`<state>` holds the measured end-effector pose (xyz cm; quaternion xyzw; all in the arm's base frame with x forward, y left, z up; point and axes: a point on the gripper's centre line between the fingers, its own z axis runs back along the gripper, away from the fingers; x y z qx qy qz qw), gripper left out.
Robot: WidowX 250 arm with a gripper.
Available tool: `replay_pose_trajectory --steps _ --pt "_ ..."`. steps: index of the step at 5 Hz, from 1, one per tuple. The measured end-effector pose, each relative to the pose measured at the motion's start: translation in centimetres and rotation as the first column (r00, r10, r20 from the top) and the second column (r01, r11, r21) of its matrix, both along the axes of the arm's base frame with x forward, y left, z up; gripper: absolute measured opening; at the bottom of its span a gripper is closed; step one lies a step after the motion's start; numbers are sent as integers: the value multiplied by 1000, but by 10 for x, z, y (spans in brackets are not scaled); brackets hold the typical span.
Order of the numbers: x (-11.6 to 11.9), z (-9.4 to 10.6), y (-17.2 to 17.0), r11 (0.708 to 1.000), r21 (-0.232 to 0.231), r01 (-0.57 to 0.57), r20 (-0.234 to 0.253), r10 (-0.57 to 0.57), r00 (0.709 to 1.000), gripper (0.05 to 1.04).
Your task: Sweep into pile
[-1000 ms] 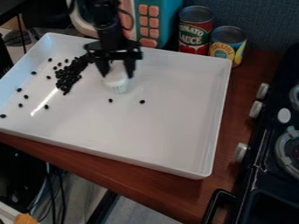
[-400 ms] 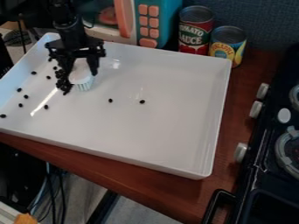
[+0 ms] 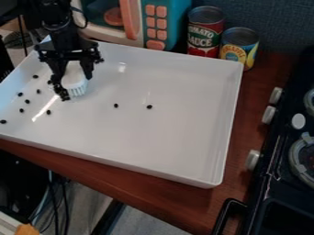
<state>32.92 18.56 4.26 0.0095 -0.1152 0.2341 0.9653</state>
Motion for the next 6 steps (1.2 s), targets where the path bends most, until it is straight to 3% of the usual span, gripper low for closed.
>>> replay_pose_trajectory --steps 2,4,5,6 --pt "3 26 -57 988 -125 89 79 -79 994 740" --pt "-5 19 -141 951 -276 138 79 -121 990 740" --pt "-12 10 -169 944 -300 135 62 -121 991 740" --pt "-15 1 -187 948 -283 146 53 -137 989 740"
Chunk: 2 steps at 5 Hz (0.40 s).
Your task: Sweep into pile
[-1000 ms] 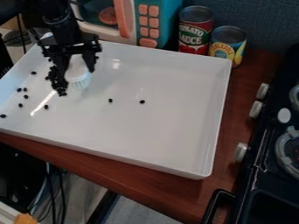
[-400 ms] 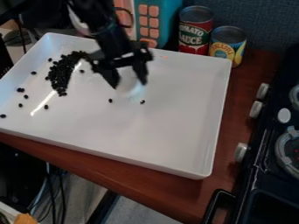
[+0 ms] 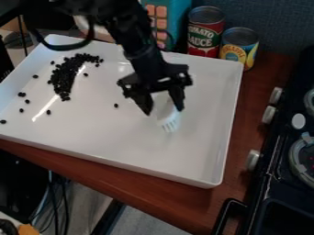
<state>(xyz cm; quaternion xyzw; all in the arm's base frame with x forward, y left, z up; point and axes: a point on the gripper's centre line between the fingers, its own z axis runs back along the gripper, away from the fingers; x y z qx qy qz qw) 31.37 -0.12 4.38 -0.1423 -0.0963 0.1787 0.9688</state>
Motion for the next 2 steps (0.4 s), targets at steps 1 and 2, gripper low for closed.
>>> replay_pose_trajectory --steps 1,2 --pt "-1 -17 3 996 84 27 -14 -26 1000 740" --pt "-2 -24 13 986 156 54 -6 -54 999 740"
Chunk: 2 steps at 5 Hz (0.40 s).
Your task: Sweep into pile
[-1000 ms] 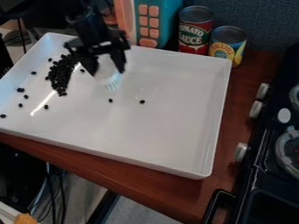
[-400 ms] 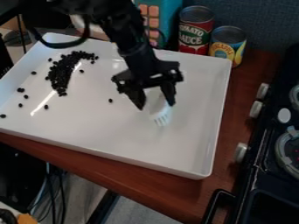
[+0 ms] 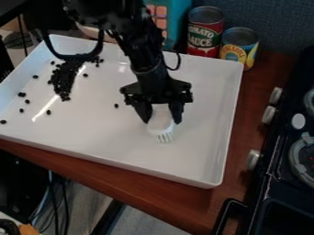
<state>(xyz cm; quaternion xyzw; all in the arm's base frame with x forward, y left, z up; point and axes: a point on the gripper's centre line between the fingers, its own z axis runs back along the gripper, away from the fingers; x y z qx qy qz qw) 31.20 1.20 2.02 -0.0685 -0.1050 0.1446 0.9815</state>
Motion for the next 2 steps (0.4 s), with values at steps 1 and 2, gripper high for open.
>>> replay_pose_trajectory --steps 1,2 --pt "2 -2 11 999 41 22 3 -22 1000 740" --pt "1 -3 32 994 92 54 -34 -51 998 740"
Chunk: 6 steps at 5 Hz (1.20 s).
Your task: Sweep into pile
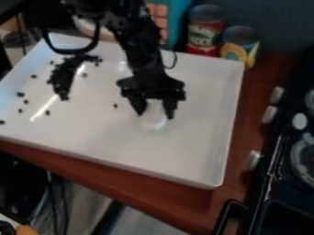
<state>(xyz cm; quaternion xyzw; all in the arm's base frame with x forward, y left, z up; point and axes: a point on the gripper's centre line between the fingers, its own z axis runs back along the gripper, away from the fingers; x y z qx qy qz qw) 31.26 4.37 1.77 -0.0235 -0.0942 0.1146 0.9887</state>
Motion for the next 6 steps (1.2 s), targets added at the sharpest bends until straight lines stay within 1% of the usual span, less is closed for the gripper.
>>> replay_pose_trajectory --steps 1,2,3,4,5,6 --pt "-9 6 36 999 49 -6 -63 9 998 740" --pt "-19 12 68 996 83 -45 -121 54 991 740" --pt "-23 14 91 989 141 -49 -137 69 988 740" --pt "-23 6 113 978 202 -47 -117 72 991 740" --pt "-20 5 121 967 250 -38 -81 60 995 740" --pt "-20 5 123 962 270 -33 -74 55 996 740"
